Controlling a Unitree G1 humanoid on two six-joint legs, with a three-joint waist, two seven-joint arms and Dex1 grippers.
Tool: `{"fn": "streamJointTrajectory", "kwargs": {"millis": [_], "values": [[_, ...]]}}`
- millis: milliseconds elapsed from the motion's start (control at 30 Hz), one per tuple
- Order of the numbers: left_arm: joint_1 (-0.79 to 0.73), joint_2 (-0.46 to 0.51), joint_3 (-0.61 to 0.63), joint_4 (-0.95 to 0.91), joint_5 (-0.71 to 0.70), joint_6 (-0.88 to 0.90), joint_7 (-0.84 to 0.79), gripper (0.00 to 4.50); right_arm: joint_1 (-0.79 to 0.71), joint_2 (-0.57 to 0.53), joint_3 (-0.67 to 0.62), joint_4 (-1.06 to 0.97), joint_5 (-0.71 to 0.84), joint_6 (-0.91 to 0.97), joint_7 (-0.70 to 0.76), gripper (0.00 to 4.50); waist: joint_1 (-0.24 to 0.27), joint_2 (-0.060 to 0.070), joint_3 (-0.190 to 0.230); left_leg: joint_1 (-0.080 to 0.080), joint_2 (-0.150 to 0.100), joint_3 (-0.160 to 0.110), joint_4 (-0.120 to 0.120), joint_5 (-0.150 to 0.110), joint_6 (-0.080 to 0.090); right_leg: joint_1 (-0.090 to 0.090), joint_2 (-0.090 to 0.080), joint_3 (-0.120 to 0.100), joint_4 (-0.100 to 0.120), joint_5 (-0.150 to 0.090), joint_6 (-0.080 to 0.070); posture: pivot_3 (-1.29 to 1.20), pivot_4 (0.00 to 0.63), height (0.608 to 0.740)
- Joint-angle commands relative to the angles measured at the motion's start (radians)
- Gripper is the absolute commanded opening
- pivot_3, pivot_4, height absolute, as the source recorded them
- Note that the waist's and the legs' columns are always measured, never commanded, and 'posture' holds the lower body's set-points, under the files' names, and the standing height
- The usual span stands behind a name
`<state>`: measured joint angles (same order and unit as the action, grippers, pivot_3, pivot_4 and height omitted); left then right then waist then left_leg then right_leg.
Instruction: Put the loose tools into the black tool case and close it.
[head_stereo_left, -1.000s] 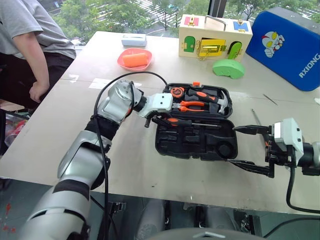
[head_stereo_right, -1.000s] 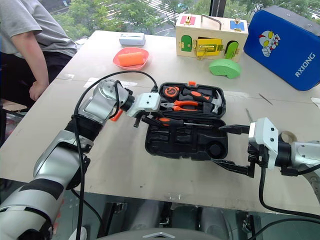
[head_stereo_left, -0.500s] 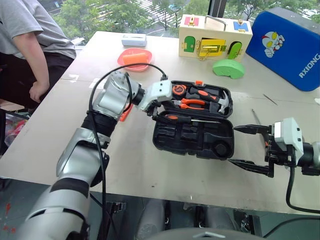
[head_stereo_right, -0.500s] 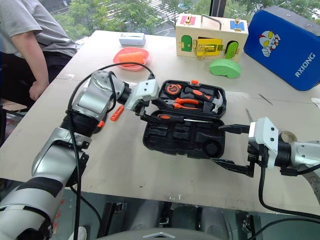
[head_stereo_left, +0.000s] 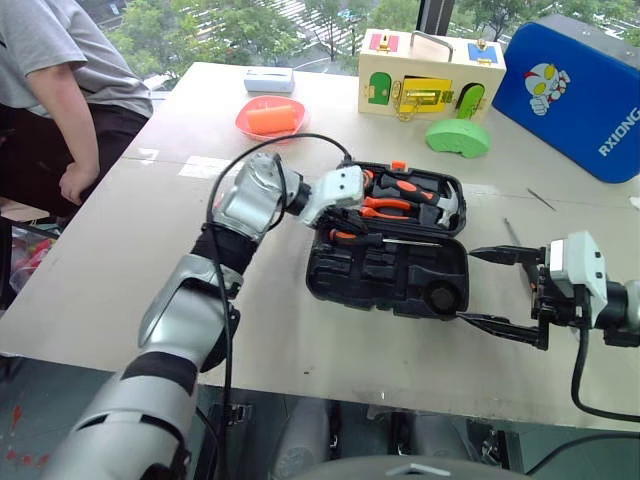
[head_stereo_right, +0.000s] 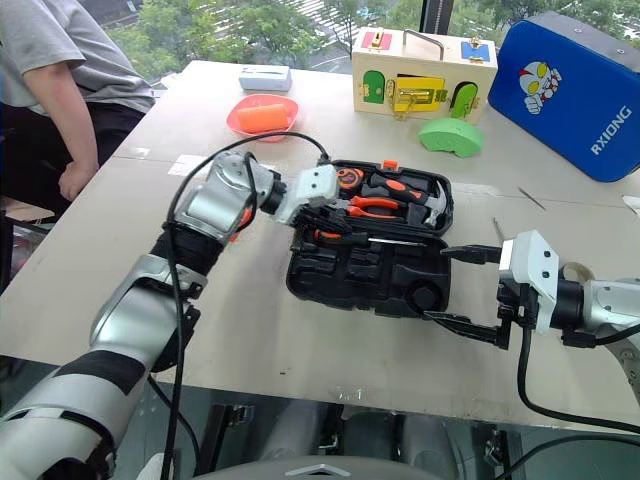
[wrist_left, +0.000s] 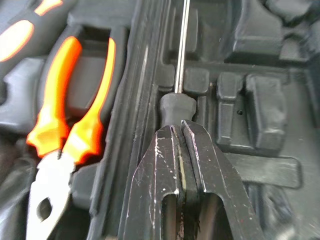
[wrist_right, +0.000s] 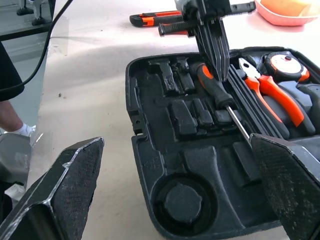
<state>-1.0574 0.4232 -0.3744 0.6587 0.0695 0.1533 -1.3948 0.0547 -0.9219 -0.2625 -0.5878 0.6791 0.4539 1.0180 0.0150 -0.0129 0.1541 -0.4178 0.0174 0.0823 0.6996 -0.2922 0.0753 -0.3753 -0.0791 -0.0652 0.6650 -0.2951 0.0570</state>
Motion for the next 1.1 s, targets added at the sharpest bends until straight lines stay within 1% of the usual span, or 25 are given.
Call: {"fn": "streamJointTrajectory", "kwargs": {"millis": [33,167,233,433,533,600,633,667,700,733,767,900,933,1000,1100], "values": [[-0.03,-0.026,-0.037,0.049,0.066,-0.065,0.058,0.02,0.014,0.008,-0.031,-0.027,0.002,-0.012,-0.008,4.5,0.0,0.0,0.0,0.0,0.0,0.0,0.0,0.0,0.0,0.0,0.0,0.0,0.0,0.0,0.0,0.0,0.15,0.735],[-0.032,-0.049,-0.08,0.128,0.14,-0.114,0.13,0.02,0.032,0.013,-0.038,-0.039,0.002,-0.012,-0.017,4.5,0.002,0.0,-0.001,0.0,0.0,0.0,0.001,0.0,0.0,0.001,0.0,0.0,0.0,0.0,0.0,0.0,0.15,0.735],[-0.023,-0.046,-0.088,0.134,0.15,-0.124,0.122,0.02,0.041,0.014,-0.044,-0.049,0.006,-0.009,-0.024,4.5,0.001,0.0,-0.001,0.003,0.0,0.0,0.001,0.0,0.0,0.004,0.0,0.0,0.0,0.0,0.0,0.0,0.15,0.735],[0.027,-0.026,-0.057,0.027,0.087,-0.077,0.03,0.02,0.06,0.019,-0.056,-0.056,0.004,-0.01,-0.034,4.5,-0.002,0.001,-0.002,0.004,0.0,-0.003,0.001,0.0,0.0,0.005,0.0,-0.001,0.001,0.0,0.0,0.0,0.15,0.735],[0.047,0.001,0.053,-0.078,-0.041,0.032,-0.016,0.02,0.077,0.028,-0.095,-0.039,0.0,-0.005,-0.056,4.5,-0.002,0.001,-0.002,0.003,0.0,-0.004,0.001,0.0,0.0,0.005,0.0,-0.002,0.0,0.0,0.0,0.0,0.15,0.735],[0.067,0.042,0.139,-0.153,-0.127,0.092,-0.031,0.02,0.111,0.039,-0.151,-0.025,0.002,0.003,-0.075,4.5,-0.001,0.001,-0.001,0.002,0.001,-0.004,0.001,0.0,0.0,0.005,0.0,-0.002,-0.002,0.0,0.0,0.0,0.15,0.735],[0.082,0.068,0.183,-0.195,-0.174,0.137,-0.038,0.7,0.139,0.049,-0.191,-0.019,0.004,0.007,-0.085,4.5,-0.001,0.0,-0.001,0.001,0.001,-0.004,0.001,0.0,0.0,0.004,0.0,-0.002,-0.002,0.0,0.0,0.0,0.15,0.735],[0.099,0.1,0.227,-0.252,-0.23,0.206,-0.057,1.0,0.175,0.062,-0.241,-0.013,0.007,0.013,-0.093,4.5,-0.001,0.001,-0.001,0.0,0.001,-0.005,0.001,0.0,0.0,0.004,0.0,-0.003,-0.002,0.0,0.0,0.0,0.15,0.735],[0.117,0.13,0.257,-0.306,-0.276,0.267,-0.072,1.4,0.207,0.073,-0.283,-0.009,0.009,0.016,-0.099,4.5,-0.001,0.001,-0.001,0.0,0.001,-0.005,0.001,0.0,0.0,0.003,0.0,-0.003,-0.003,0.0,0.0,0.0,0.15,0.735],[0.142,0.164,0.287,-0.372,-0.327,0.333,-0.091,2.12,0.246,0.089,-0.333,-0.002,0.007,0.017,-0.102,4.5,-0.001,0.001,-0.001,0.0,0.001,-0.006,0.001,0.0,0.0,0.004,0.0,-0.003,-0.003,0.0,0.0,0.0,0.15,0.735],[0.172,0.202,0.313,-0.444,-0.375,0.398,-0.106,2.42,0.289,0.108,-0.387,0.009,0.004,0.018,-0.105,4.5,-0.001,0.001,-0.001,0.0,0.001,-0.006,0.001,0.0,0.0,0.004,0.0,-0.003,-0.003,0.0,0.0,0.0,0.15,0.735],[0.289,0.311,0.395,-0.7,-0.565,0.625,-0.115,4.23,0.477,0.174,-0.584,0.043,0.01,0.026,-0.07,4.5,0.004,0.003,-0.001,0.002,0.0,-0.008,0.001,0.0,0.0,0.008,-0.001,-0.002,-0.004,-0.001,0.001,0.0,0.15,0.735],[0.319,0.334,0.408,-0.761,-0.602,0.667,-0.107,4.41,0.531,0.191,-0.631,0.047,0.019,0.029,-0.052,4.5,0.005,0.003,-0.001,0.002,0.0,-0.009,0.001,0.0,0.0,0.009,-0.001,-0.002,-0.004,-0.001,0.001,0.0,0.15,0.735],[0.371,0.37,0.425,-0.852,-0.658,0.714,-0.095,4.41,0.613,0.219,-0.695,0.049,0.038,0.032,-0.023,4.5,0.004,0.003,-0.001,0.004,0.0,-0.01,0.001,0.0,0.0,0.01,-0.003,-0.002,-0.003,-0.001,0.001,0.0,0.15,0.735],[0.456,0.419,0.437,-0.968,-0.705,0.726,-0.083,4.41,0.711,0.257,-0.769,0.078,0.042,0.024,0.009,4.5,-0.003,0.005,-0.002,0.006,0.0,-0.011,0.001,0.0,0.0,0.011,-0.005,-0.001,-0.002,-0.001,0.0,0.0,0.15,0.735]]}}
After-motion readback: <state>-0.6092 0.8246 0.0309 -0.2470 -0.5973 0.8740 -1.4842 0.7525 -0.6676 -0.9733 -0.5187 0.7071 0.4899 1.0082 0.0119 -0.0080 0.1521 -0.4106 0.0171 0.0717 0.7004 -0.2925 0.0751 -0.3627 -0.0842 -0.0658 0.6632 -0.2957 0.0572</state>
